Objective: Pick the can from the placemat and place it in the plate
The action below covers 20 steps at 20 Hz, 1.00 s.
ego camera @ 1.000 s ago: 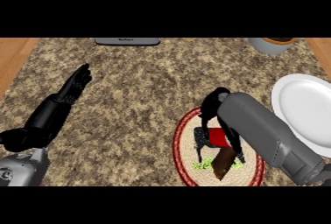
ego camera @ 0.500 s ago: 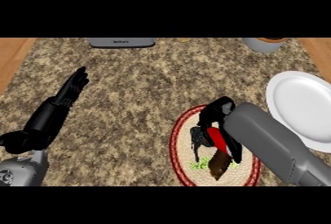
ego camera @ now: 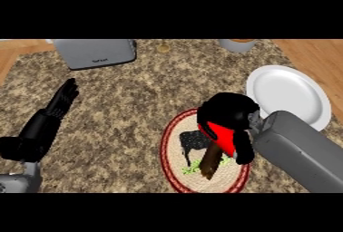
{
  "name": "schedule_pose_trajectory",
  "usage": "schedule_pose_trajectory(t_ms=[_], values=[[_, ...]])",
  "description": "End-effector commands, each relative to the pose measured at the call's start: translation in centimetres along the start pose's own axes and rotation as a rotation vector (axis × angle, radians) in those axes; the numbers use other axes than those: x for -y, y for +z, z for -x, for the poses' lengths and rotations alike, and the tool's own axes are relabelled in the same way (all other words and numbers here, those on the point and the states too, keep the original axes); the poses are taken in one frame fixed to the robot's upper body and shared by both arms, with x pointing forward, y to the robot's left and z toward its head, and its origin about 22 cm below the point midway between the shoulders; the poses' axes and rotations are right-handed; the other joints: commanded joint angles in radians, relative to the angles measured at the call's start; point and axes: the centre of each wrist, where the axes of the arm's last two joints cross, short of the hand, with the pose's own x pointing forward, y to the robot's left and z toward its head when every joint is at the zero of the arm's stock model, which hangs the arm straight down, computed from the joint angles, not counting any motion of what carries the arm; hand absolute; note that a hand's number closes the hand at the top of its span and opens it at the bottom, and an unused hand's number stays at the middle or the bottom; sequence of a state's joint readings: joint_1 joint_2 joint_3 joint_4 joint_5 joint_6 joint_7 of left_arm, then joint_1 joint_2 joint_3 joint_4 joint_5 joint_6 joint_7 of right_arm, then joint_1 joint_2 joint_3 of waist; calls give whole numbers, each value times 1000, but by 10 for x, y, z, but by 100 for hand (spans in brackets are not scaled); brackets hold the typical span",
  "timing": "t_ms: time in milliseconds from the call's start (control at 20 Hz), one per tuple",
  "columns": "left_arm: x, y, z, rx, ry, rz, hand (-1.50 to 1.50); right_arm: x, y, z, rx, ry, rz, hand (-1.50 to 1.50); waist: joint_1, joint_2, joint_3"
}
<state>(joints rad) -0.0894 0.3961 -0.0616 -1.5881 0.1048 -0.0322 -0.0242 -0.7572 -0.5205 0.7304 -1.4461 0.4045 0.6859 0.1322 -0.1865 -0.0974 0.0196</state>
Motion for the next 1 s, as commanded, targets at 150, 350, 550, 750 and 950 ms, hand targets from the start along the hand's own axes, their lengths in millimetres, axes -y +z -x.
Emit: schedule_pose_trajectory(t_ms=[150,350,550,750,950], values=[[-16,13,7,-31,-15,-81,0,-4,72,3,123,84,354,150,-70,10,1],[-20,20,9,-19,-12,-108,0,-16,112,17,148,71,484,150,-85,23,-1],[-24,27,9,-17,-16,-120,0,-23,152,33,119,75,614,150,-95,32,-3],[-28,34,6,-4,-14,-103,0,-44,182,55,72,62,723,150,-64,45,-5],[-18,27,-5,42,-7,-82,0,-68,216,82,0,70,802,150,-27,63,-8]])
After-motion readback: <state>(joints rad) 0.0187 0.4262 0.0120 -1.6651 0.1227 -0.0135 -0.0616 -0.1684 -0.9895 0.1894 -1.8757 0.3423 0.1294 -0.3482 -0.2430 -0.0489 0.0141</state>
